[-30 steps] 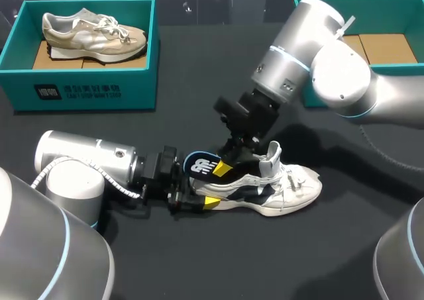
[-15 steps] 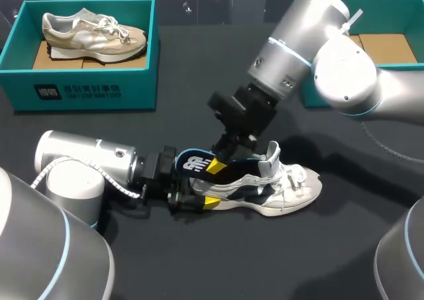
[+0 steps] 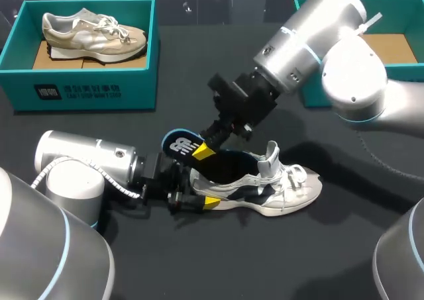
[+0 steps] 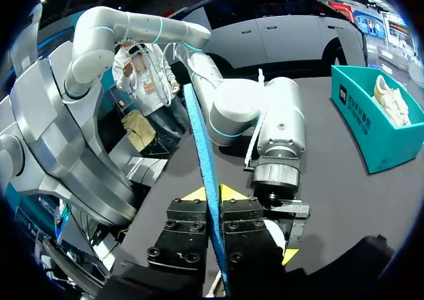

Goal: Take the shoe out of the shoebox, open the shoe tongue, remove and reinsert the insole, then place the shoe into the shoebox

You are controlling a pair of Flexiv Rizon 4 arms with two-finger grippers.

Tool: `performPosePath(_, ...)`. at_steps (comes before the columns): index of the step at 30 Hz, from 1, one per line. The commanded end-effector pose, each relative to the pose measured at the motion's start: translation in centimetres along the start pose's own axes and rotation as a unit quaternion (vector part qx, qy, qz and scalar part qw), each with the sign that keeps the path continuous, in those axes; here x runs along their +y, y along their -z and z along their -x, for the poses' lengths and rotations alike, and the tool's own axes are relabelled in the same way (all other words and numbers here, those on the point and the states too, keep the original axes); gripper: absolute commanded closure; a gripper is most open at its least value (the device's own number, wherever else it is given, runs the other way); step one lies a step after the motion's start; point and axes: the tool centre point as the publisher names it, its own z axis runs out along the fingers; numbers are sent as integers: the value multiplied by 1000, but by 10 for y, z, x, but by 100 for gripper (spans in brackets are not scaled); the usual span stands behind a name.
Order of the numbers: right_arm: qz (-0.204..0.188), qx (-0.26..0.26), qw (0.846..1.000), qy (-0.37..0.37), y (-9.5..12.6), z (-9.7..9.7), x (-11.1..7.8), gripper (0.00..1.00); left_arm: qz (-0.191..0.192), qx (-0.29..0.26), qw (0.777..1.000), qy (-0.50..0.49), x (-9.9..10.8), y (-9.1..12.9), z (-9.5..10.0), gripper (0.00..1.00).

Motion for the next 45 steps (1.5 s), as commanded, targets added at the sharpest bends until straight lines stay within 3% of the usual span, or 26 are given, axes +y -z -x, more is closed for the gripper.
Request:
performPosePath(1, 63, -16, 998, -17, 40, -32, 11, 100, 0, 0, 1000, 0, 2, -1, 0, 100)
performPosePath(12, 63, -16, 998, -17, 40, -32, 11, 100, 0, 0, 1000, 0, 2, -1, 0, 100)
performPosePath(16, 108, -47, 992, -53, 71, -44, 21, 100, 0, 0, 1000, 0, 2, -1, 0, 100)
performPosePath(22, 179, -29, 979, -94, 113, -60, 47, 100, 0, 0, 1000, 0, 2, -1, 0, 100)
performPosePath(23, 176, -34, 980, -88, 116, -64, 54, 100, 0, 0, 1000, 0, 2, -1, 0, 100)
performPosePath(35, 176, -34, 980, -88, 116, -64, 54, 100, 0, 0, 1000, 0, 2, -1, 0, 100)
performPosePath(40, 264, -37, 953, -144, 131, -84, 42, 100, 0, 0, 1000, 0, 2, -1, 0, 100)
performPosePath(44, 345, -35, 918, -192, 140, -103, 30, 100, 0, 0, 1000, 0, 2, -1, 0, 100)
performPosePath(45, 351, -38, 916, -193, 144, -108, 27, 100, 0, 0, 1000, 0, 2, -1, 0, 100)
